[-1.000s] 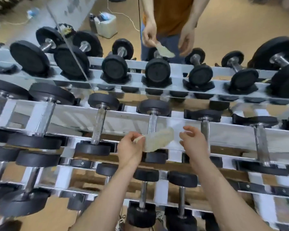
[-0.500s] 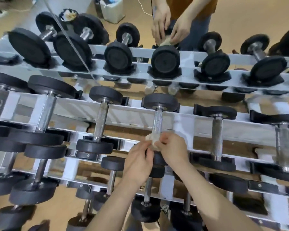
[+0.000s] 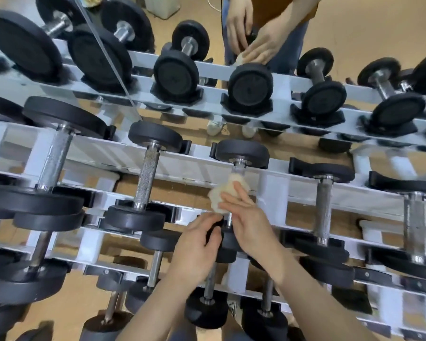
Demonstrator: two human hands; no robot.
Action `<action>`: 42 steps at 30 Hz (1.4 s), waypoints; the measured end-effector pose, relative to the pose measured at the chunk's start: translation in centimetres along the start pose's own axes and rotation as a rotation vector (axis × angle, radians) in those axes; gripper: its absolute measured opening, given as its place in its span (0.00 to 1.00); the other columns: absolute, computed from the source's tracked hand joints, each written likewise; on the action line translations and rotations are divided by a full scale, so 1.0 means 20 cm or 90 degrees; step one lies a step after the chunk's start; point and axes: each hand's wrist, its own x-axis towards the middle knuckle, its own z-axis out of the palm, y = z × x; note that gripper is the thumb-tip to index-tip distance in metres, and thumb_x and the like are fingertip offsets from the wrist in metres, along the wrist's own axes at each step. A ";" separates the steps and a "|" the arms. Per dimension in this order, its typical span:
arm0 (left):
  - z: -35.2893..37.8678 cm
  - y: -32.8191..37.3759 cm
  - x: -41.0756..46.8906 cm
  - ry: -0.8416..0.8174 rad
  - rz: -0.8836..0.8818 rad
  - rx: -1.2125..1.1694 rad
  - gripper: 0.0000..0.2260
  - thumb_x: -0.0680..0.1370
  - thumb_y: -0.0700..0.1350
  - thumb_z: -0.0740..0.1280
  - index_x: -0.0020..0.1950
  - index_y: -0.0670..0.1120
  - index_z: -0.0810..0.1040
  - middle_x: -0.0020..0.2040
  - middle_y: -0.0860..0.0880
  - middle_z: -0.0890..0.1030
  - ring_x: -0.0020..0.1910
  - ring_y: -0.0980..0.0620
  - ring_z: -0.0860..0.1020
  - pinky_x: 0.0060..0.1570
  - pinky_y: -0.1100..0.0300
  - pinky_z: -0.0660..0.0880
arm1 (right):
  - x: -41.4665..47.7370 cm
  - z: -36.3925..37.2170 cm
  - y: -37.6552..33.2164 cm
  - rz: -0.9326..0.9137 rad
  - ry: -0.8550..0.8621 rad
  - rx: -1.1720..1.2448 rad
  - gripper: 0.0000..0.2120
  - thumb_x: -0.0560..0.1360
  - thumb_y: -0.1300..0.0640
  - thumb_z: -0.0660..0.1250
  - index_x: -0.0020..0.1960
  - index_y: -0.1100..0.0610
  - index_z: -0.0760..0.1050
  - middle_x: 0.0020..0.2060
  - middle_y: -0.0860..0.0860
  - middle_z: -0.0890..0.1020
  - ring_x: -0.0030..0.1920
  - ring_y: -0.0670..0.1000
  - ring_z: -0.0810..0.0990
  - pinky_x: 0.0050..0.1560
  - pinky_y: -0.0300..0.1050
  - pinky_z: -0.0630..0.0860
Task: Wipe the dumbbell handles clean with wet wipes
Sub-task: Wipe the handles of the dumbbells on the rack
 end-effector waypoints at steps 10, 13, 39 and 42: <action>0.07 0.01 -0.07 0.072 0.133 0.190 0.16 0.75 0.56 0.62 0.57 0.49 0.77 0.56 0.49 0.75 0.56 0.49 0.74 0.56 0.57 0.74 | 0.20 -0.17 0.17 -0.201 -0.056 -0.216 0.22 0.70 0.67 0.57 0.59 0.59 0.81 0.62 0.52 0.79 0.66 0.54 0.74 0.63 0.45 0.73; 0.07 0.02 -0.05 0.048 0.190 0.243 0.15 0.75 0.56 0.61 0.57 0.52 0.76 0.52 0.51 0.75 0.51 0.48 0.76 0.45 0.52 0.79 | 0.19 -0.12 0.12 -0.072 -0.013 -0.145 0.23 0.74 0.68 0.55 0.65 0.59 0.76 0.69 0.54 0.73 0.73 0.54 0.65 0.72 0.52 0.65; 0.00 -0.01 -0.03 0.023 0.188 0.246 0.22 0.67 0.49 0.79 0.60 0.52 0.82 0.53 0.53 0.80 0.54 0.50 0.78 0.44 0.52 0.81 | 0.05 0.03 0.02 0.094 0.269 -0.036 0.07 0.70 0.63 0.74 0.45 0.53 0.85 0.41 0.47 0.80 0.48 0.51 0.76 0.48 0.49 0.75; 0.01 -0.02 -0.04 0.036 0.198 0.248 0.23 0.66 0.49 0.80 0.60 0.52 0.82 0.53 0.52 0.80 0.53 0.49 0.79 0.43 0.51 0.81 | -0.03 0.01 0.01 0.127 0.092 0.017 0.05 0.72 0.63 0.73 0.46 0.55 0.85 0.44 0.47 0.79 0.48 0.49 0.77 0.50 0.49 0.77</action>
